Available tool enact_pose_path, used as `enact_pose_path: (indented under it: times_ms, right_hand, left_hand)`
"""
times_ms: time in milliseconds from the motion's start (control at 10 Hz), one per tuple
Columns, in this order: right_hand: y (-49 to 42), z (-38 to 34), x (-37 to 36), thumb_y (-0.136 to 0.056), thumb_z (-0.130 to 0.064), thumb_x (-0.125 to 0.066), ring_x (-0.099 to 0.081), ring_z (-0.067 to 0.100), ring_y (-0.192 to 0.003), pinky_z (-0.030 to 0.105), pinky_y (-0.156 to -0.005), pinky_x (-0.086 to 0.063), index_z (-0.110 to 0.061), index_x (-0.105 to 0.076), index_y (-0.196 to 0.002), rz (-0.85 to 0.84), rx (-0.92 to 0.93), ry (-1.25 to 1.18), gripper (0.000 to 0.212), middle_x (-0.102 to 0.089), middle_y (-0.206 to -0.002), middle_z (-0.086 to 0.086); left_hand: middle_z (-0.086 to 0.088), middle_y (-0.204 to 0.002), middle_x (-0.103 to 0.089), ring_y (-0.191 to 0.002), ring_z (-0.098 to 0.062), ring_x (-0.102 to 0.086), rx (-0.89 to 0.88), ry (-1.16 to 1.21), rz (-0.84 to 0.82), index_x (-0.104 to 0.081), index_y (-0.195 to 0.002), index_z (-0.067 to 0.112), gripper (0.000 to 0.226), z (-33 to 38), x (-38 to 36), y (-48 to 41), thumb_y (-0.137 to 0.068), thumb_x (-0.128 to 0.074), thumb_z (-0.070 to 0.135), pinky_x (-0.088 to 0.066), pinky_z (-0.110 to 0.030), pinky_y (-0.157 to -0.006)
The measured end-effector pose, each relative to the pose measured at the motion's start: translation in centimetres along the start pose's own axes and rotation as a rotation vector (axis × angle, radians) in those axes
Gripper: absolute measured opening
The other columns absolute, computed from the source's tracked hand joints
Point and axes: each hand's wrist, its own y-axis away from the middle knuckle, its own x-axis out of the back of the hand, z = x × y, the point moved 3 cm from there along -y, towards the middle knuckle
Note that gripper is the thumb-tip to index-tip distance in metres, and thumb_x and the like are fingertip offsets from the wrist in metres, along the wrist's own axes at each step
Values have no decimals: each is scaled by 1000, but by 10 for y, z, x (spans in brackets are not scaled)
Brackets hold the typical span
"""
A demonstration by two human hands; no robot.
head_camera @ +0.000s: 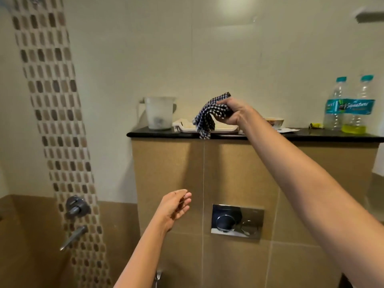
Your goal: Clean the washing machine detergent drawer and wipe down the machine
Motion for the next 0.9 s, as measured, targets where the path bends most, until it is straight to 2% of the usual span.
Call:
enact_pose_path:
  times_ms: [100, 200, 300, 400, 500, 600, 700, 800, 900]
  right_hand:
    - [-42, -17, 1, -97, -1, -39, -55, 18, -69, 26, -70, -50, 0, -52, -79, 46, -9, -10, 22, -56, -77, 11]
    - [-84, -19, 6, -97, 0, -37, -56, 21, -72, 29, -80, -50, 3, -53, -83, 90, -32, -19, 22, -57, -80, 15]
    - [-126, -13, 9, -97, -1, -33, -58, 25, -76, 36, -75, -56, 6, -54, -88, 70, -28, -156, 23, -59, -83, 19]
    - [-165, 11, 22, -99, 0, -32, -61, 27, -69, 36, -49, -58, 11, -53, -83, 102, -78, -150, 29, -60, -78, 21]
    - [-191, 29, 39, -101, -9, -38, -60, 33, -93, 43, -76, -57, 13, -51, -102, 141, -146, 585, 25, -54, -103, 15]
    - [-177, 22, 41, -94, -22, -59, -52, 31, -116, 38, -102, -42, 7, -48, -128, 273, 18, 1164, 46, -49, -133, 18]
    - [-179, 13, 44, -86, -29, -70, -56, 29, -107, 30, -83, -43, 5, -59, -113, 348, 181, 1467, 45, -61, -112, 16]
    - [-181, 14, 49, -83, -21, -72, -54, 35, -103, 31, -73, -40, -2, -58, -93, 413, 259, 1483, 26, -56, -96, 14]
    - [-176, 9, 51, -80, -4, -57, -47, 31, -85, 30, -54, -38, -5, -47, -66, 474, 449, 1415, 18, -44, -71, 9]
  left_hand:
    - [2, -82, -73, -77, -9, -65, -16, -19, 0, -67, -94, 15, 8, 3, -5, -21, -94, -61, 20, -55, -24, -70]
    - [0, -85, -72, -80, -10, -65, -17, -31, 15, -66, -98, 15, 8, 1, -5, -39, -95, -60, 19, -55, -24, -71]
    - [0, -89, -72, -83, -10, -65, -14, -44, 24, -65, -101, 15, 10, -4, -2, -57, -95, -59, 20, -54, -23, -70]
    - [1, -90, -73, -84, -11, -66, -11, -64, 38, -65, -103, 15, 11, -7, 4, -69, -95, -60, 20, -53, -23, -68]
    - [1, -90, -73, -84, -10, -66, -1, -86, 34, -65, -104, 14, 12, -13, 10, -78, -95, -60, 20, -55, -22, -69]
    - [2, -89, -73, -82, -9, -66, 7, -111, 37, -64, -103, 14, 11, -18, 13, -84, -95, -59, 19, -54, -20, -68]
    - [0, -92, -73, -84, -10, -66, 4, -131, 38, -64, -104, 14, 11, -20, 14, -87, -95, -58, 17, -54, -21, -70]
    - [0, -92, -73, -83, -9, -65, 17, -146, 11, -64, -102, 14, 9, -21, 8, -82, -95, -58, 17, -54, -22, -71]
    - [-1, -92, -71, -81, -9, -64, -19, -197, -7, -63, -97, 15, 6, -18, 0, -77, -95, -58, 14, -53, -22, -71]
